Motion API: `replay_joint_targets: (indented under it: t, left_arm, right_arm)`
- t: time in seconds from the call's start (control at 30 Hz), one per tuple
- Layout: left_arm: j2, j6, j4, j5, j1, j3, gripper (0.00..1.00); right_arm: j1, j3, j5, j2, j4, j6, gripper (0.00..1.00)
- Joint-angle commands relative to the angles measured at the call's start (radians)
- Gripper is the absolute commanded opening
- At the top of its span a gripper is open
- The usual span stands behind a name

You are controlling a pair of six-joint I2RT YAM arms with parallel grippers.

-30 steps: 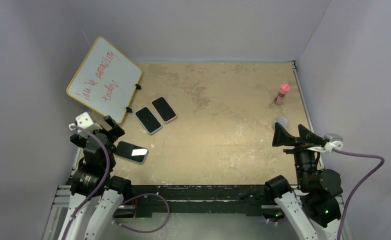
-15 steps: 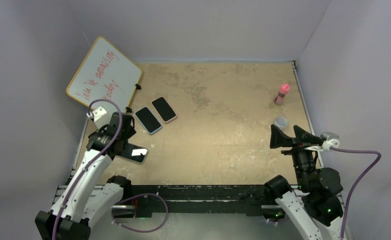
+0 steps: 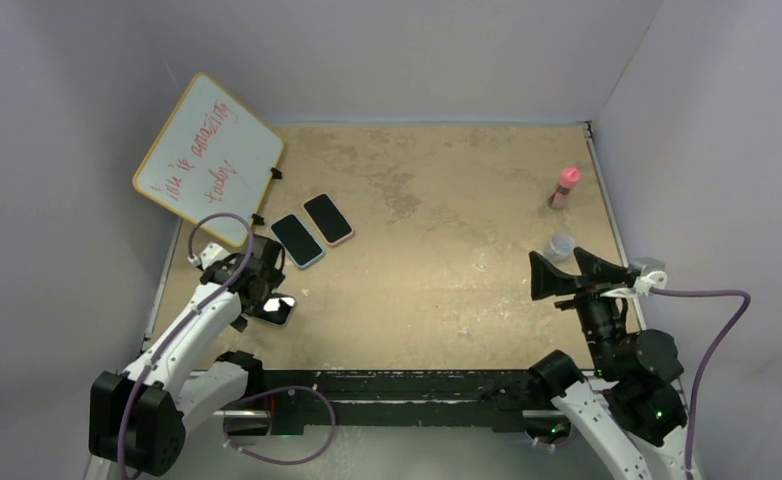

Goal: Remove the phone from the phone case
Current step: Pick up the phone at the center of the board.

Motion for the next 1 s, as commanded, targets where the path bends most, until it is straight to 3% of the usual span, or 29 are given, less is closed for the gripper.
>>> replay_joint_targets:
  t: [0.0, 0.27, 0.83, 0.9, 0.97]
  left_arm:
    - [0.061, -0.096, 0.081, 0.021, 0.009, -0.012, 1.0]
    - [0.222, -0.223, 0.102, 0.004, 0.026, -0.011, 0.99]
    - [0.382, -0.207, 0.211, -0.006, 0.094, -0.037, 0.98]
    - [0.397, -0.185, 0.232, -0.008, 0.1, -0.044, 0.94]
    - [0.409, -0.166, 0.24, -0.009, 0.102, -0.044, 0.83]
  right_arm:
    - [0.025, -0.006, -0.044, 0.033, 0.054, -0.029, 0.99]
    - [0.041, -0.016, -0.054, 0.029, 0.072, -0.045, 0.99]
    - [0.042, -0.025, -0.066, 0.033, 0.088, -0.057, 0.99]
    - [0.042, -0.024, -0.077, 0.037, 0.088, -0.057, 0.99]
    - [0.041, -0.022, -0.105, 0.048, 0.092, -0.06, 0.99]
